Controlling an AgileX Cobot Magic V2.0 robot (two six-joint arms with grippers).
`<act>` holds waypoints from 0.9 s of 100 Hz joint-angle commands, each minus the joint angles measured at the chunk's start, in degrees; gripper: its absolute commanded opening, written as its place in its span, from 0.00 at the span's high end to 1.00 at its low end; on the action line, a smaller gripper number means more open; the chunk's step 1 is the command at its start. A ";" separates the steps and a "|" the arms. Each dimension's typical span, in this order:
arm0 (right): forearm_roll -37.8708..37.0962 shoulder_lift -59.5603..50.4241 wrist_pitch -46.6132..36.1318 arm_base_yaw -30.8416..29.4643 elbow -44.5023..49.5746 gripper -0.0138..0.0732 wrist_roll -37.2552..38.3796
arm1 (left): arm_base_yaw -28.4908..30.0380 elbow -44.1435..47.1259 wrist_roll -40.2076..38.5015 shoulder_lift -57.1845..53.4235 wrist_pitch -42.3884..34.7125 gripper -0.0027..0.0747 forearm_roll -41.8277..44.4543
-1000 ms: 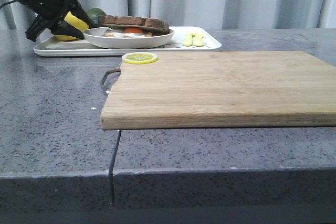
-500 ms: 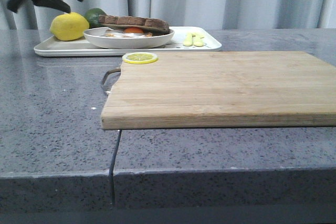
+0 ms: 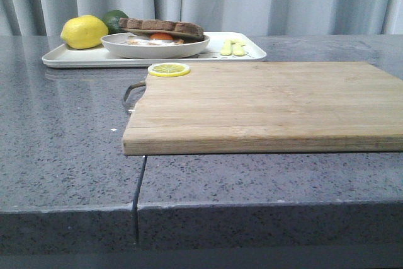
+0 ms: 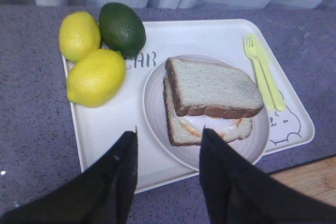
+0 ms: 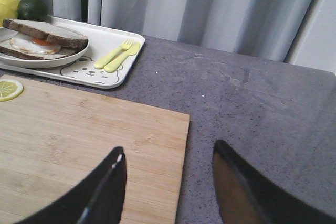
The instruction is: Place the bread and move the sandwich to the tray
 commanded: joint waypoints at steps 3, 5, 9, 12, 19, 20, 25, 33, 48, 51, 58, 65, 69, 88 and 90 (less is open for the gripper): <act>-0.28 0.18 -4.12 -0.29 -1.39 0.40 -0.32 | -0.14 2.58 1.99 -9.13 -3.83 0.62 -0.63; -0.28 0.18 -4.12 -0.29 -1.39 0.40 -0.32 | -0.14 3.95 2.25 -10.52 -4.65 0.62 -0.63; -0.28 0.18 -4.12 -0.29 -1.39 0.40 -0.32 | -0.14 7.17 2.57 -12.94 -6.54 0.62 -0.63; -0.28 0.18 -4.12 -0.29 -1.39 0.40 -0.32 | -0.14 9.56 3.10 -15.59 -7.86 0.62 -0.63; -0.28 0.18 -4.12 -0.29 -1.39 0.40 -0.32 | -0.14 16.22 3.21 -21.11 -11.82 0.62 -0.63; -0.28 0.18 -4.12 -0.29 -1.39 0.40 -0.32 | -0.14 17.61 3.21 -21.67 -12.32 0.62 -0.63; -0.28 0.18 -4.12 -0.29 -1.39 0.40 -0.32 | -0.14 22.50 3.34 -25.71 -15.68 0.62 -0.63; -0.28 0.18 -4.12 -0.29 -1.39 0.40 -0.32 | -0.14 30.09 3.34 -32.57 -21.36 0.62 -0.63; -0.28 0.18 -4.35 -0.29 -1.39 0.40 -0.31 | -0.14 44.46 3.34 -44.24 -29.71 0.62 -1.13; -0.28 0.18 -4.48 -0.29 -1.39 0.40 -0.31 | -0.14 46.97 3.34 -46.41 -31.59 0.62 -1.13; -0.28 0.18 -4.74 -0.29 -1.39 0.40 -0.31 | -0.14 53.13 3.34 -51.75 -35.28 0.62 -1.13; -0.33 0.18 -5.01 -0.29 -1.39 0.40 -0.31 | -0.14 59.05 3.37 -57.15 -38.21 0.62 -1.13; -0.33 0.18 -5.01 -0.29 -1.39 0.40 -0.31 | -0.14 62.47 3.37 -60.35 -39.36 0.62 -1.13; -0.33 0.13 -5.03 -0.29 -0.98 0.40 -0.38 | -0.14 75.74 3.37 -74.22 -42.45 0.62 -1.13; -0.49 0.04 -5.10 -0.29 -0.87 0.40 -0.44 | -0.14 76.92 3.46 -75.66 -42.54 0.62 -1.13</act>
